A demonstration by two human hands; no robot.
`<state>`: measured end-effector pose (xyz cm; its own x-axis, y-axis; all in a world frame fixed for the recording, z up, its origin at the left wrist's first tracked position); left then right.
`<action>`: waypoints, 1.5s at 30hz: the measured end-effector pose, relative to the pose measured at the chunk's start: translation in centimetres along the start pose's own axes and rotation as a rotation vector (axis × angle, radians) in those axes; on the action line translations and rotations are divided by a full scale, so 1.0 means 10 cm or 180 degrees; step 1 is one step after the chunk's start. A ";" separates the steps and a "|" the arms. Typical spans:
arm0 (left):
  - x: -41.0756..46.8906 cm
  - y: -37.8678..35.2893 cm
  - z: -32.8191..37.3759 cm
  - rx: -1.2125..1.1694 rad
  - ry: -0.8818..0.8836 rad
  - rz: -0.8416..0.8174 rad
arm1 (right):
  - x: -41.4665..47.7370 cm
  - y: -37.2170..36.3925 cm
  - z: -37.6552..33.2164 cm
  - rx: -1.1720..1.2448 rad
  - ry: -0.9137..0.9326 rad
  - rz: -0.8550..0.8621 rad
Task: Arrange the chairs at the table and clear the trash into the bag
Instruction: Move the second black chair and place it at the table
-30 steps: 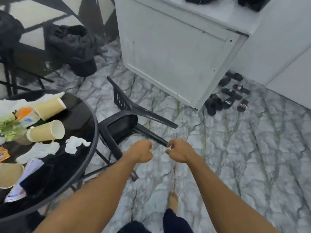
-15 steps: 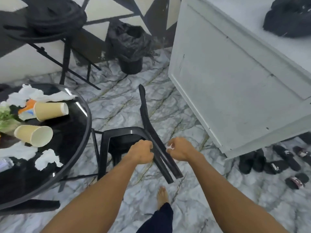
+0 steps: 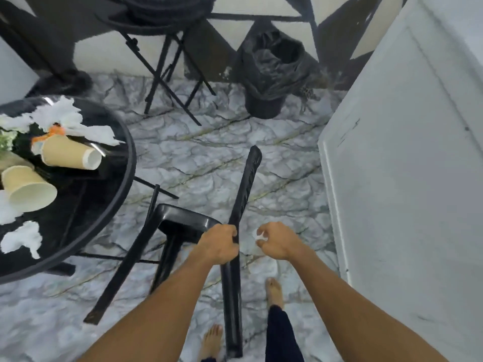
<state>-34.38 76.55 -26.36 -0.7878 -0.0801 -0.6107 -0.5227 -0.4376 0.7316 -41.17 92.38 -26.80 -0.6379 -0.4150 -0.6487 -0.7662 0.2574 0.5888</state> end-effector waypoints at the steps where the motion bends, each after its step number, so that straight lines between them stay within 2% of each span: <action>1: 0.12 0.01 0.05 -0.0051 0.0102 0.0017 | 0.16 0.10 0.03 -0.0078 0.0058 -0.0081; 9: 0.81 0.24 0.30 -0.0408 0.0496 0.0354 | 1.06 0.85 0.05 -0.0387 0.0482 -0.0186; 15: 1.41 0.28 0.19 -0.0620 0.0667 0.0570 | 1.81 1.16 -0.02 -0.0702 0.0905 -0.0250; 23: 3.28 0.10 -0.15 -0.1033 0.0981 0.0498 | 3.93 1.11 0.09 -0.1337 0.1407 -0.0577; 28: 4.29 0.11 -0.26 -0.1105 0.1019 0.0612 | 4.87 1.09 0.30 -0.1898 0.1880 -0.0596; 37: 5.04 -0.07 -0.30 -0.1242 0.1028 0.0786 | 5.59 1.08 0.52 -0.1990 0.2184 -0.0632; 41: 5.25 -0.17 -0.21 -0.1523 0.0799 0.1008 | 5.84 1.11 0.57 -0.1901 0.2197 -0.0632; 45: 5.32 -0.26 -0.17 -0.1901 0.0946 0.1144 | 5.98 1.21 0.65 -0.1541 0.2342 -0.0573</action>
<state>-74.36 71.93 -61.24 -0.7111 -0.5105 -0.4835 0.0816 -0.7429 0.6644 -89.14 76.36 -61.62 -0.1728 -0.9104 -0.3760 -0.6271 -0.1927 0.7548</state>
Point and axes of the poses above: each hand's wrist, its own x-axis towards the middle knuckle, its own y-axis out of the back of the hand, z = x × y, the point moved 5 cm from there along x, towards the middle knuckle, and after that the axes turned 11 degrees about x, right-handed, at the moved point
